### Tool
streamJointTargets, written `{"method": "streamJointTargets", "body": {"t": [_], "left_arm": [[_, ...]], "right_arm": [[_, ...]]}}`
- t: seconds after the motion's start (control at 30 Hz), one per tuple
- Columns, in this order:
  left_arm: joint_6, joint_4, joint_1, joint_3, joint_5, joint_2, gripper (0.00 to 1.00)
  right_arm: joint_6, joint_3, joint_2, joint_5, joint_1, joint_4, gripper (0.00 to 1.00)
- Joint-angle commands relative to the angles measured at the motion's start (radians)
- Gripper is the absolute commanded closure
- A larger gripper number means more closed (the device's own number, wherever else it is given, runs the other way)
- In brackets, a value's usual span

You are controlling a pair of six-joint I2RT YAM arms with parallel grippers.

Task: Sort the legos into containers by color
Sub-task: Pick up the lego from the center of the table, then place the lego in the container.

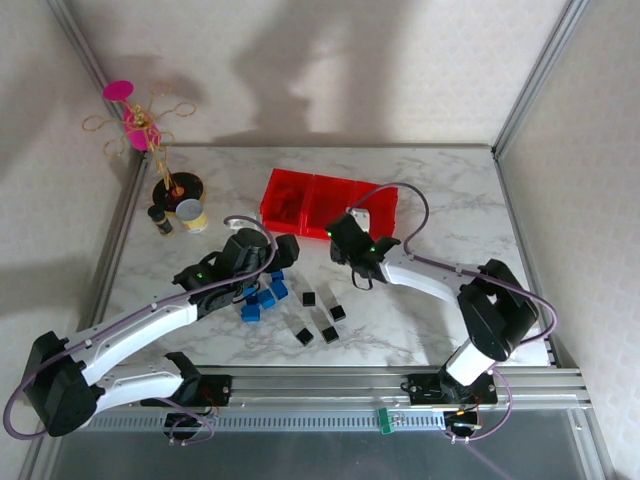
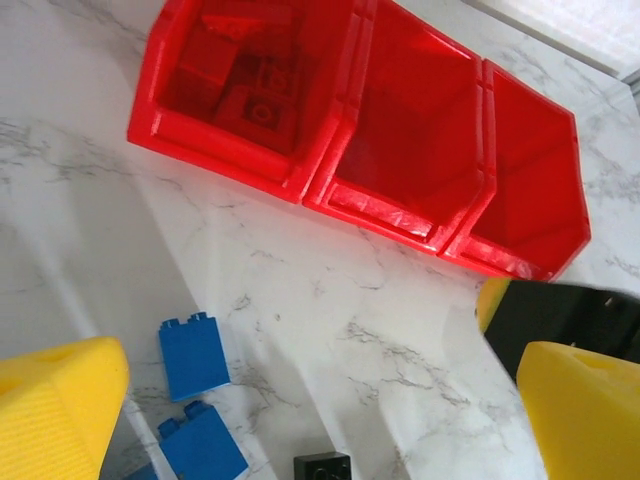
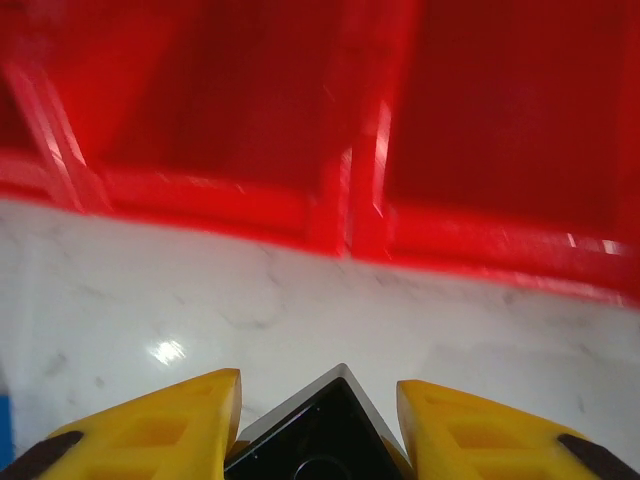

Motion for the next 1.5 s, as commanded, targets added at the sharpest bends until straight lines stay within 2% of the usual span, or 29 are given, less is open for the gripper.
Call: {"method": "streamJointTargets", "body": {"t": [0.0,0.27,0.47,0.6,0.63,0.8,0.93,1.1,1.47], "left_arm": [[-0.018,-0.039,0.023,0.006,-0.058,-0.023,0.00],[-0.035,-0.012,0.081,0.000,-0.043,-0.016,0.01],[-0.047,0.000,0.106,-0.001,-0.041,0.002,0.00],[-0.046,-0.002,0.111,0.003,-0.040,0.003,0.00],[-0.043,-0.002,0.112,0.002,-0.041,0.002,0.00],[-0.037,-0.016,0.114,0.018,-0.029,0.001,0.00],[-0.038,-0.013,0.112,0.022,0.003,-0.013,0.00],[-0.044,-0.027,0.111,-0.003,0.055,-0.062,0.00],[-0.067,-0.072,0.108,-0.095,0.101,-0.181,0.00]], "right_arm": [[-0.088,0.098,0.065,0.079,0.004,-0.001,0.60],[-0.196,0.324,0.277,0.128,-0.033,0.042,0.59],[-0.238,0.439,0.407,0.118,-0.072,0.070,0.58],[-0.258,0.516,0.473,0.108,-0.091,0.040,0.53],[-0.270,0.524,0.475,0.109,-0.092,0.043,0.49],[-0.290,0.534,0.450,0.109,-0.091,0.038,0.38],[-0.296,0.515,0.401,0.109,-0.087,0.030,0.35],[-0.280,0.417,0.288,0.075,-0.027,0.038,0.31],[-0.078,0.146,0.102,-0.022,0.083,0.002,0.22]]}}
